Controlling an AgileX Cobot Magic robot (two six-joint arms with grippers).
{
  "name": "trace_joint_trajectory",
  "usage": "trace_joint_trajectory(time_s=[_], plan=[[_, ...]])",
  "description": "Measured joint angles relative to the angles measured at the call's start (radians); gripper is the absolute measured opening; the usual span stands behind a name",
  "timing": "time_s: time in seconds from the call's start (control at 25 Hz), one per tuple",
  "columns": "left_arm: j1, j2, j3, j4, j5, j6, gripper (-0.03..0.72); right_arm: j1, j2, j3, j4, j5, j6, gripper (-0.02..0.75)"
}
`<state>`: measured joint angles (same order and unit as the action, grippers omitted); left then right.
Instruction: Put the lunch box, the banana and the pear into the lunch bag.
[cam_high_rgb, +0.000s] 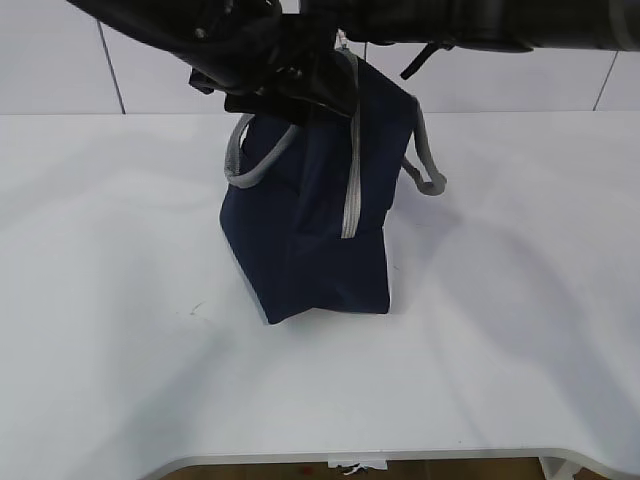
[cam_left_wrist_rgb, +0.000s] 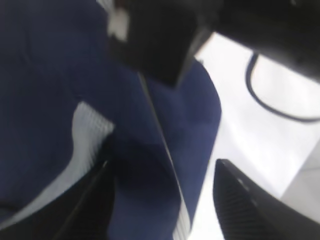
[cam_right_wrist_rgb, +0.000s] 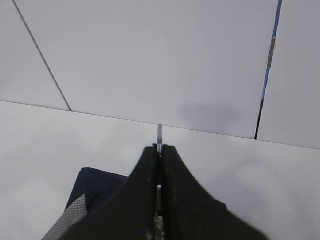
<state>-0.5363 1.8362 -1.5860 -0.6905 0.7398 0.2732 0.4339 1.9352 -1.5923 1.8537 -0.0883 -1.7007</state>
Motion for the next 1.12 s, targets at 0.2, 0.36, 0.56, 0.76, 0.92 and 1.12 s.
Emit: trace_joint_trajectory(time_s=[0.2, 0.36, 0.56, 0.76, 0.92, 1.12], plan=[[-0.004, 0.051, -0.002, 0.0, -0.036, -0.002, 0.466, 0.0, 0.0, 0.0, 0.0, 0.0, 0.001, 0.001], [-0.004, 0.067, -0.002, 0.006, -0.045, -0.002, 0.363, 0.0, 0.0, 0.0, 0.0, 0.0, 0.001, 0.001], [-0.004, 0.058, -0.006, 0.13, -0.041, -0.002, 0.011, 0.0, 0.0, 0.0, -0.002, -0.03, -0.007, 0.001], [-0.004, 0.036, -0.034, 0.277, 0.05, 0.079, -0.003, 0.0, 0.0, 0.0, -0.002, -0.031, -0.008, 0.001], [-0.004, 0.036, -0.082, 0.334, 0.148, 0.264, -0.003, 0.001, 0.0, 0.0, -0.002, -0.031, -0.009, 0.001], [-0.004, 0.036, -0.132, 0.388, 0.214, 0.335, -0.004, 0.004, 0.0, 0.0, -0.002, -0.029, -0.009, 0.001]])
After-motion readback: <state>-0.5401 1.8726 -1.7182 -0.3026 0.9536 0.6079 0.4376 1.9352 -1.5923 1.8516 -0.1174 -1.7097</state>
